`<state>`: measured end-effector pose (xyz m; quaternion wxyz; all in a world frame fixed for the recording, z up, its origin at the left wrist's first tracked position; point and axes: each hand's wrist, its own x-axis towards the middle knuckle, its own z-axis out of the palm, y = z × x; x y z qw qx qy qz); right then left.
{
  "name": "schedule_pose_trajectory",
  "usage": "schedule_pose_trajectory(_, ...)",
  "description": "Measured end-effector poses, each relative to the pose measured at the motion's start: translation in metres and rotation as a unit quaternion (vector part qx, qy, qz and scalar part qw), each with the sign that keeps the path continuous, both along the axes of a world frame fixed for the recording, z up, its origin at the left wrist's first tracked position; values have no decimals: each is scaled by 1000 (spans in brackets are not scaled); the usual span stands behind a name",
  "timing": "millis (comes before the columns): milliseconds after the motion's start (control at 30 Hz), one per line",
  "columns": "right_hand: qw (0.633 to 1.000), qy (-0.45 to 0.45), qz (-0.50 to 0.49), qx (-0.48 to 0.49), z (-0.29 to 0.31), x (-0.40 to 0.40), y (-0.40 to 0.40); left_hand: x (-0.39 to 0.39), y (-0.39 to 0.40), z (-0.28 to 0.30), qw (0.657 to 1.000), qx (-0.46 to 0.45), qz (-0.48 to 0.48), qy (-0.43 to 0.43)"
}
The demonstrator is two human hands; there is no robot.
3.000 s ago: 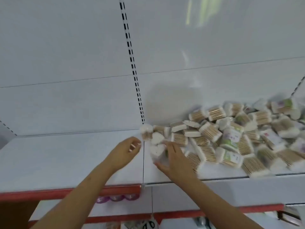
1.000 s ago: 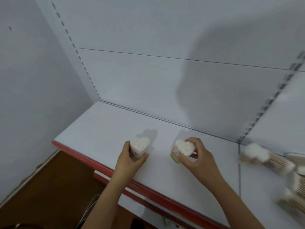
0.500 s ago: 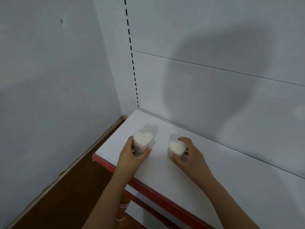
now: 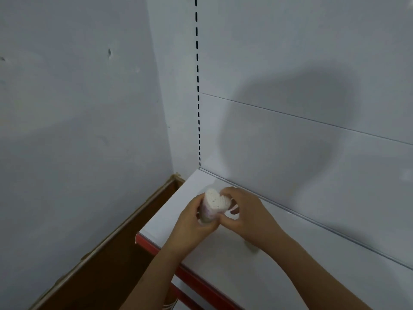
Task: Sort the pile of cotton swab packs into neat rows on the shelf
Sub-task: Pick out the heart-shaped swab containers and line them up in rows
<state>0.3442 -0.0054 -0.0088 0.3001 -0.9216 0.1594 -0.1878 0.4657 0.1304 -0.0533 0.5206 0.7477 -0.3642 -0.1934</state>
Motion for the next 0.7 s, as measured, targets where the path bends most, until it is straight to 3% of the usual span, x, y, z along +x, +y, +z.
schedule_pose_trajectory(67,1000,2,-2,-10,-2,13,-9,16,-2,-5,997,36,-4,-71)
schedule_pose_trajectory(233,999,40,19,-28,-3,56,-33,45,-12,-17,983,89,8,-157)
schedule_pose_trajectory(367,996,54,29,-59,-2,93,-57,54,-18,-27,925,254,35,-282)
schedule_pose_trajectory(433,996,56,27,-67,0,111,-67,51,-19,-33,901,287,35,-324)
schedule_pose_trajectory(700,983,140,8,-118,-4,145,-78,51,-20,-39,893,288,43,-343)
